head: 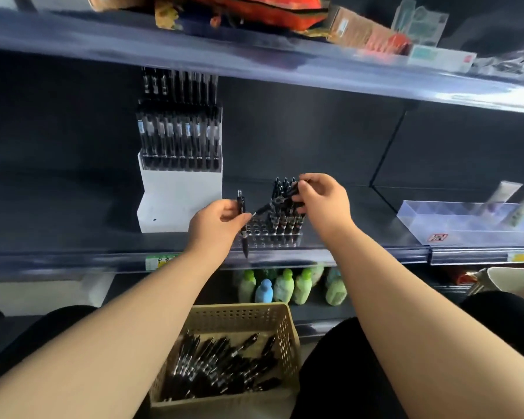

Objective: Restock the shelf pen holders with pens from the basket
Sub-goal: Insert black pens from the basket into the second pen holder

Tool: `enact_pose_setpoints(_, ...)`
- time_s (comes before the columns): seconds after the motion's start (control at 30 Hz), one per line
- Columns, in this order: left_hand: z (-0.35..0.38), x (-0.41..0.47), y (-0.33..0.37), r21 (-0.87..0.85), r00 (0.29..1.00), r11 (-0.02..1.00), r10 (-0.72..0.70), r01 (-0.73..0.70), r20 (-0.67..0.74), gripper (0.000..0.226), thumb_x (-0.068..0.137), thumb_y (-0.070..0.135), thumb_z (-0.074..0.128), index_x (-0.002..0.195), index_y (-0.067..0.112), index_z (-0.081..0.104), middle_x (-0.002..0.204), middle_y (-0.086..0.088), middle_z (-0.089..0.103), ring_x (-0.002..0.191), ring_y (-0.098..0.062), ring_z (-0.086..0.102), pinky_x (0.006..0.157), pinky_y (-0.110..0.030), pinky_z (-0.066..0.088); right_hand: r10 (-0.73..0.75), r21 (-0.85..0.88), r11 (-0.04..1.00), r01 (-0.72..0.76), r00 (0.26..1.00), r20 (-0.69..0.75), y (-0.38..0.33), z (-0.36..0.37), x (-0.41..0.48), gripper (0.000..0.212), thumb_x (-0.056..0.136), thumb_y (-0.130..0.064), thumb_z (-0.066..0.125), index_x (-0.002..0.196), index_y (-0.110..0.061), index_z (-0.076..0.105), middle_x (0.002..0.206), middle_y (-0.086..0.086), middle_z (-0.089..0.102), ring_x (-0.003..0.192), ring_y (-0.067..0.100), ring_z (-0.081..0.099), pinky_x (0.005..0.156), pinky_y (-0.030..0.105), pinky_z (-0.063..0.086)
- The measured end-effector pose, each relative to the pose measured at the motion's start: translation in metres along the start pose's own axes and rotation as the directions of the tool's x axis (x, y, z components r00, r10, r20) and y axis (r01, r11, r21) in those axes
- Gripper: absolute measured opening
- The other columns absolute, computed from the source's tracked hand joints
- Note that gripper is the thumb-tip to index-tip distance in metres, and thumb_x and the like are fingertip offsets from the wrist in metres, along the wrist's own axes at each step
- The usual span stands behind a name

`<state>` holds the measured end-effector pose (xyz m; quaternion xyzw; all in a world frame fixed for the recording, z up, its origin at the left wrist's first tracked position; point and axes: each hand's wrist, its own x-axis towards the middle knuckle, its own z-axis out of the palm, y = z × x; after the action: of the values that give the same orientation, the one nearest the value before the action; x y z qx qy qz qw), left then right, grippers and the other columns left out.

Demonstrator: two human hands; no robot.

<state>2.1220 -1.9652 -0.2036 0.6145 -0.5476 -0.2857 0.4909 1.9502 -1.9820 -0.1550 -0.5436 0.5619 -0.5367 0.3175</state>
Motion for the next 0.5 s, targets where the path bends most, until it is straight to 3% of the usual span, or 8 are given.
enact_pose_setpoints(0.13, 0.006, 0.028, 0.008, -0.038, 0.999, 0.999, -0.016, 0.015, -0.029, 0.02, 0.077, 0.027, 0.075, 0.091, 0.022, 0.061, 0.086, 0.012, 0.064, 0.086, -0.012, 0.062, 0.081, -0.03, 0.05, -0.075, -0.112, 0.991, 0.076, 0.997, 0.009, -0.005, 0.004, 0.043, 0.014, 0.094, -0.021, 0.049, 0.098, -0.022, 0.062, 0.085, -0.006, 0.065, 0.076, 0.009, 0.062, 0.072, 0.028, 0.05)
enact_pose_setpoints(0.2, 0.011, 0.042, 0.009, -0.022, 1.0, 1.0, -0.001, 0.0, -0.025, 0.019, 0.077, 0.027, 0.076, 0.085, 0.026, 0.058, 0.083, 0.015, 0.062, 0.085, -0.011, 0.061, 0.08, -0.029, 0.05, -0.086, -0.184, 0.979, 0.088, 0.996, 0.018, -0.005, 0.008, 0.063, 0.018, 0.094, -0.024, 0.049, 0.104, -0.02, 0.063, 0.09, -0.005, 0.064, 0.085, 0.014, 0.062, 0.08, 0.029, 0.05)
enact_pose_setpoints(0.37, 0.024, 0.073, 0.006, -0.003, 1.0, 1.0, 0.028, -0.028, -0.001, 0.021, 0.077, 0.026, 0.076, 0.092, 0.025, 0.061, 0.085, 0.012, 0.065, 0.085, -0.011, 0.063, 0.077, -0.025, 0.048, -0.074, -0.376, 0.919, 0.118, 0.989, 0.129, 0.001, 0.017, 0.098, 0.022, 0.097, -0.025, 0.046, 0.111, -0.017, 0.061, 0.096, -0.009, 0.057, 0.086, 0.01, 0.053, 0.073, 0.019, 0.036)
enact_pose_setpoints(0.5, 0.033, 0.088, 0.0, -0.021, 1.0, 1.0, 0.009, -0.01, -0.012, 0.017, 0.079, 0.03, 0.072, 0.091, 0.027, 0.062, 0.09, 0.008, 0.068, 0.085, -0.015, 0.065, 0.083, -0.033, 0.052, -0.075, -0.455, 0.874, 0.172, 0.972, 0.223, 0.012, 0.024, 0.113, 0.025, 0.096, -0.023, 0.044, 0.112, -0.018, 0.062, 0.1, -0.006, 0.059, 0.089, 0.011, 0.053, 0.075, 0.019, 0.037)
